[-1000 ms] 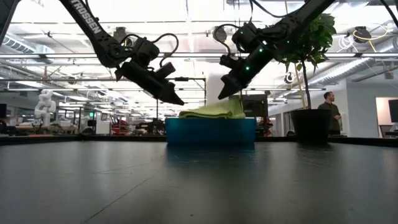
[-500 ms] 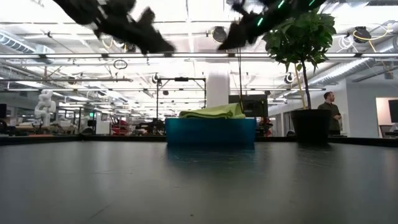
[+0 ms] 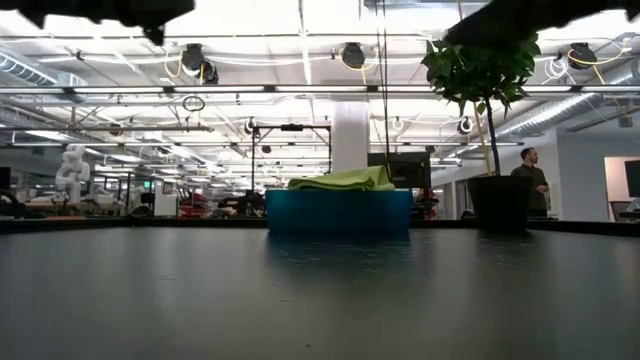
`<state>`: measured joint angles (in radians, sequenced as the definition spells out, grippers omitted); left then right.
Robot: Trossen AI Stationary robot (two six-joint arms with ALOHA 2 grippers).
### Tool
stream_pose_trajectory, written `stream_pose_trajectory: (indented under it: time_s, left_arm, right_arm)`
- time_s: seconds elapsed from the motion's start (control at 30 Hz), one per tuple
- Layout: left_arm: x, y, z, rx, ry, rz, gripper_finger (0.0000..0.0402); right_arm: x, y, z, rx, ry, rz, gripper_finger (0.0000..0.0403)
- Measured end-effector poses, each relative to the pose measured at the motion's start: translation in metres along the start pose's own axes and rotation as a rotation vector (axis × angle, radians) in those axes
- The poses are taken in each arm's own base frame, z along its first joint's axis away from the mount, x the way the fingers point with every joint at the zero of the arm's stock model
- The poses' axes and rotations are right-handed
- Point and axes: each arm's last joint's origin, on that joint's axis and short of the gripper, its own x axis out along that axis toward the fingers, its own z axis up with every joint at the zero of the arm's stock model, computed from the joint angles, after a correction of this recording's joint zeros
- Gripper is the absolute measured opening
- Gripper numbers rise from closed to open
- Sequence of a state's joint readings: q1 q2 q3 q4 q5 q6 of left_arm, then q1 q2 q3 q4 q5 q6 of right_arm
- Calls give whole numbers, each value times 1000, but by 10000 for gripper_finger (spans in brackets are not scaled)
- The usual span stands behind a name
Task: Fold microfiber towels
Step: Return to Home Position
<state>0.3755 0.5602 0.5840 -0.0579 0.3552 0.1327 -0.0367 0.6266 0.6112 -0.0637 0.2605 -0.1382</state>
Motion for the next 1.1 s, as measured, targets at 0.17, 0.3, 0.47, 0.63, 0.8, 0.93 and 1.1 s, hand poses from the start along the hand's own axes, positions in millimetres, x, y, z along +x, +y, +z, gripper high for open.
stream_pose_trajectory:
  time_s: [0.17,0.3,0.47,0.63,0.8,0.93,1.1]
  left_arm:
    - [-25,-12,-18,-5,-69,17,10]
    - [-34,-18,-39,-49,-79,16,3]
    - [-40,-24,-61,-90,-80,-25,9]
    - [-43,-28,-80,-111,-91,-39,4]
    - [-44,-32,-100,-125,-95,-42,3]
    - [-38,-32,-117,-146,-51,-43,2]
    - [-34,-32,-130,-140,-53,-52,2]
  right_arm:
    - [-29,2,-28,71,-118,36,105]
    - [-42,2,-46,90,-178,60,95]
    - [-48,8,-65,119,-223,187,86]
    - [-50,12,-78,135,-244,240,71]
    - [-53,15,-83,134,-270,280,50]
    - [-54,20,-87,106,-278,344,32]
    - [-56,25,-88,77,-276,398,13]
